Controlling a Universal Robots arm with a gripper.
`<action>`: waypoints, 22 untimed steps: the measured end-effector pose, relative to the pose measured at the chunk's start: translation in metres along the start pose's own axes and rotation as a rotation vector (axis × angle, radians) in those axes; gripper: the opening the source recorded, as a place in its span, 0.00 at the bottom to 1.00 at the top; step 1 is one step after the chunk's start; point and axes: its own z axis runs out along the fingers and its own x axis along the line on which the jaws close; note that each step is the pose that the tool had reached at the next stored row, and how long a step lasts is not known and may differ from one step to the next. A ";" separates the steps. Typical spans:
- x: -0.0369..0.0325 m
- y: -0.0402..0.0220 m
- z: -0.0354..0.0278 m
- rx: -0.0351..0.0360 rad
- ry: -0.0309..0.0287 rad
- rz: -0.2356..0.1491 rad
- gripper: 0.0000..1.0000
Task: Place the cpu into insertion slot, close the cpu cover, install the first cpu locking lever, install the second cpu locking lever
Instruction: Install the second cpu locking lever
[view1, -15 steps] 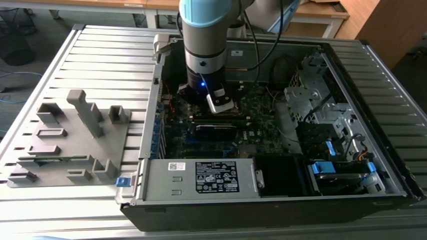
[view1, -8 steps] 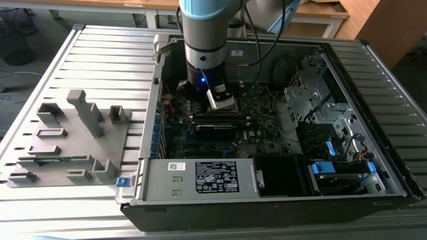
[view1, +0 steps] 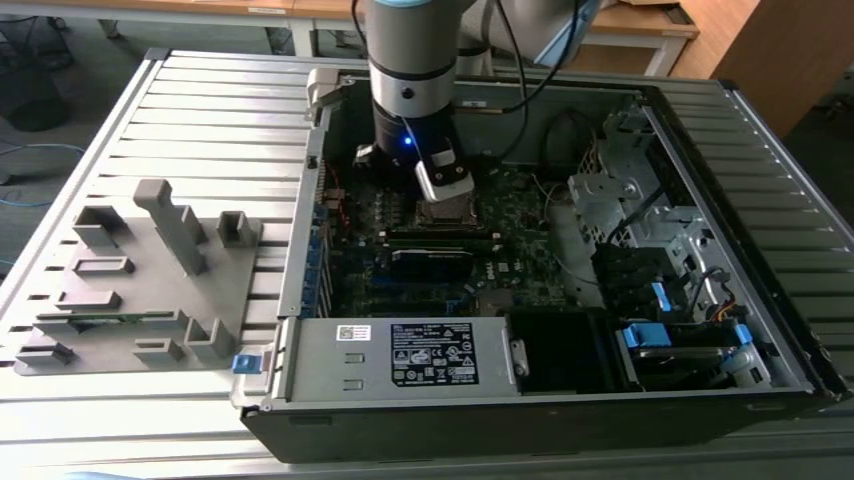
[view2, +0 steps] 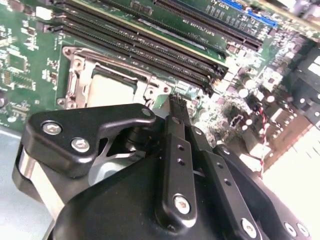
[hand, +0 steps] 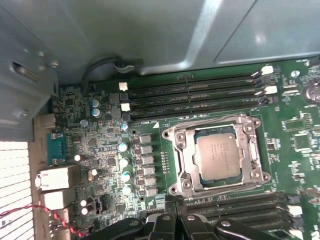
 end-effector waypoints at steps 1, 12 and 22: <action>-0.0001 0.0002 -0.0019 -0.0001 0.0000 0.000 0.10; -0.0089 0.0016 -0.0022 -0.0001 0.0000 0.000 0.10; -0.0315 0.0048 -0.0008 -0.0001 0.0000 0.000 0.10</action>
